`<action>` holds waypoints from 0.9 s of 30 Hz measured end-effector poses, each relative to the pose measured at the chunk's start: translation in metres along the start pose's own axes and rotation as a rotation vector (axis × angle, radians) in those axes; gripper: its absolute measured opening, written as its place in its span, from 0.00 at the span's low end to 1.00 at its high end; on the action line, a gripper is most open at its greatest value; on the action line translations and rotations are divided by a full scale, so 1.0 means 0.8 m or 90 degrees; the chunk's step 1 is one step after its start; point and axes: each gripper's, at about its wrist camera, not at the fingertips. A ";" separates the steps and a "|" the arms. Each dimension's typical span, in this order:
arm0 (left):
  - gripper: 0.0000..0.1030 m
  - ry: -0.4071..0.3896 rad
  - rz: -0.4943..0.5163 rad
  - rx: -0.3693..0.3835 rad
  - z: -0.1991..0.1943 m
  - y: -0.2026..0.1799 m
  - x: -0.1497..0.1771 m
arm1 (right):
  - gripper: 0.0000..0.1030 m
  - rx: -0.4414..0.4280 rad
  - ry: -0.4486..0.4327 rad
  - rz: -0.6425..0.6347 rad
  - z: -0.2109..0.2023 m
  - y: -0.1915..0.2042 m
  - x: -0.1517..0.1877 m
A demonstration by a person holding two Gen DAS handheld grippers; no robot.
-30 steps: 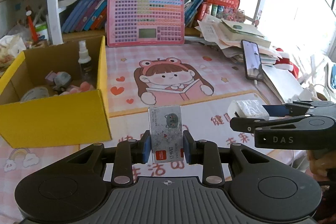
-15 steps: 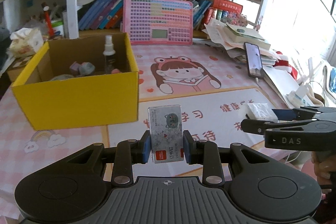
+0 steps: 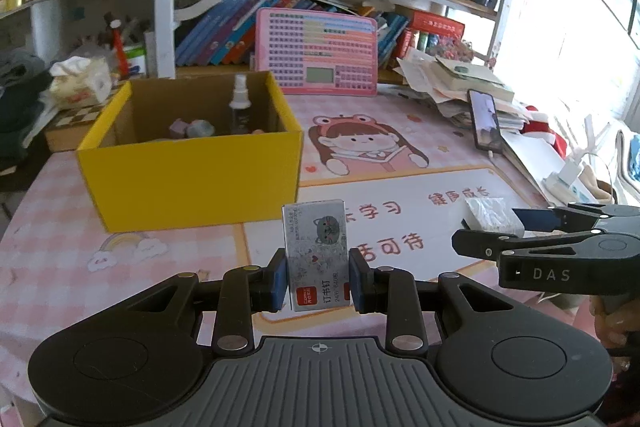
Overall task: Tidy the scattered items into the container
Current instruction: 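Carry the card in the left tool while the right tool carries the charger toward the box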
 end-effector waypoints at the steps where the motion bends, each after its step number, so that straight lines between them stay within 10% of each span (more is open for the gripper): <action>1: 0.28 -0.002 -0.002 -0.002 -0.004 0.002 0.002 | 0.66 -0.002 0.000 -0.003 -0.002 0.005 0.001; 27: 0.28 -0.027 -0.008 -0.008 -0.061 0.046 0.023 | 0.66 -0.017 -0.033 -0.038 -0.033 0.079 0.010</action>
Point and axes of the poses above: each gripper's, at about its wrist camera, not at the fingertips, and z roughly the way its jaws point, y to its left, x to its underside, and after that the axes turned 7 degrees about x, right-handed
